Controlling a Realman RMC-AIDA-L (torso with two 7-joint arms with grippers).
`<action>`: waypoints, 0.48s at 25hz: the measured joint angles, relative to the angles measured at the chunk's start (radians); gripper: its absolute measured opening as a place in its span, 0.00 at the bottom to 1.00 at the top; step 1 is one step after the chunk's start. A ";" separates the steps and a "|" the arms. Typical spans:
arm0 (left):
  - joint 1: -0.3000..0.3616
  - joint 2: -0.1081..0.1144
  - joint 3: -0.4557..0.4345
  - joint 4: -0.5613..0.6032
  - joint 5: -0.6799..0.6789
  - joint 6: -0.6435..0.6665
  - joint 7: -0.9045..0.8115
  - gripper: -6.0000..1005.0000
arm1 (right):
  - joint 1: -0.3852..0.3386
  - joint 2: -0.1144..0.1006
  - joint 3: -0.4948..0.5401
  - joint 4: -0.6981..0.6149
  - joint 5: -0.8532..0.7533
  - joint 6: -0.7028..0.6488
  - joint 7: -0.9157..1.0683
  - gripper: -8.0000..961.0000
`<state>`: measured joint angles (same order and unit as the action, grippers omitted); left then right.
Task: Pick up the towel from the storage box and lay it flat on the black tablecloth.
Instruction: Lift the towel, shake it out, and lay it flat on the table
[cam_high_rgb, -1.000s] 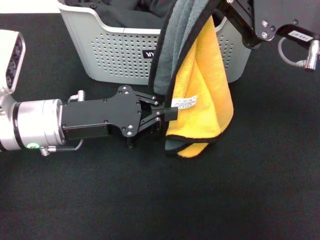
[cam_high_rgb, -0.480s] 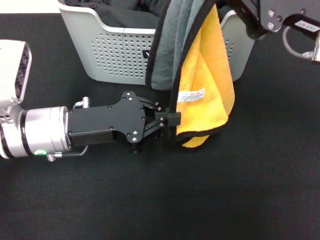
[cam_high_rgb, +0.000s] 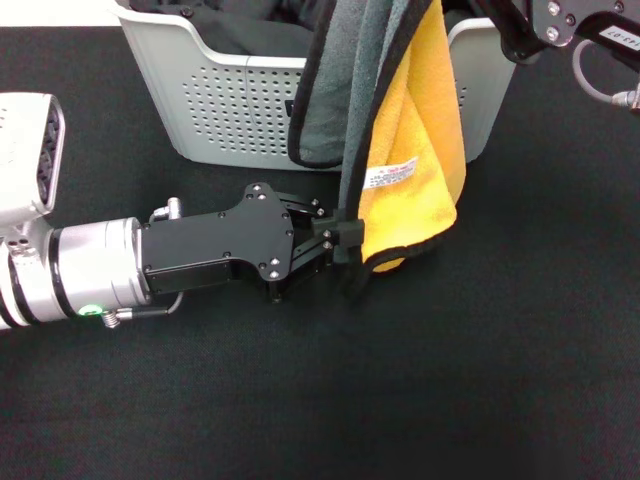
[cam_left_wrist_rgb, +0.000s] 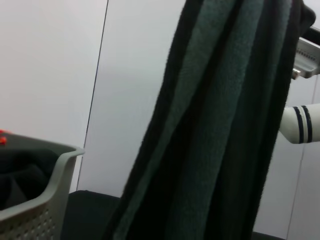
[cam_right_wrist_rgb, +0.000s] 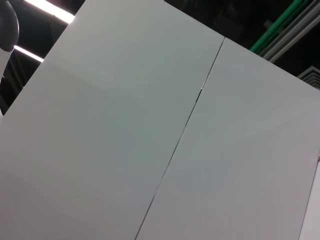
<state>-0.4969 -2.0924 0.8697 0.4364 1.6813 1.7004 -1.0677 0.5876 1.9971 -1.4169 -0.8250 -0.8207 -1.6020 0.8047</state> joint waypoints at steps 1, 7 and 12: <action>0.000 0.000 0.000 -0.002 0.000 -0.002 0.000 0.05 | 0.000 0.000 0.000 0.000 0.000 0.000 0.000 0.02; -0.002 -0.001 0.003 -0.025 0.000 -0.009 0.002 0.07 | 0.000 0.003 0.013 -0.002 0.001 -0.001 0.000 0.02; -0.004 -0.004 0.000 -0.051 -0.010 -0.009 0.002 0.13 | -0.002 0.006 0.021 -0.002 0.000 -0.001 0.000 0.02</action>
<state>-0.5008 -2.0963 0.8700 0.3859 1.6715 1.6912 -1.0658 0.5860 2.0033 -1.3955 -0.8268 -0.8207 -1.6035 0.8045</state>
